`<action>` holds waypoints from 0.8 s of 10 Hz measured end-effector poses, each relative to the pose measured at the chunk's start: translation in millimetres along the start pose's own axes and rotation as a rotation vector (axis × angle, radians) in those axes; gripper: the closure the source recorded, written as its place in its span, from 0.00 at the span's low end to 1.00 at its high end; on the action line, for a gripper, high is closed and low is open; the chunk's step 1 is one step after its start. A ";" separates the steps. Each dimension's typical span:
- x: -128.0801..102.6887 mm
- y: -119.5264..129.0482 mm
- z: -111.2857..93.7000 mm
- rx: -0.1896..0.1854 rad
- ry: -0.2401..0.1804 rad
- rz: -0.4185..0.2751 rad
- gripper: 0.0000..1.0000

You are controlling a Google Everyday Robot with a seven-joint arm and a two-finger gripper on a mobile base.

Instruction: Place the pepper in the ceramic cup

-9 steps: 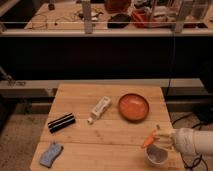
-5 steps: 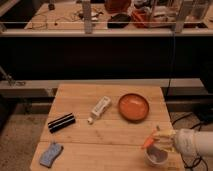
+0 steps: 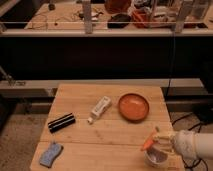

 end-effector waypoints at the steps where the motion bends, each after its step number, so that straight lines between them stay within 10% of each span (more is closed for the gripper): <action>1: -1.2 -0.6 -0.5 0.000 0.001 -0.004 1.00; 8: -15.7 0.8 -6.2 -0.006 -0.054 0.036 1.00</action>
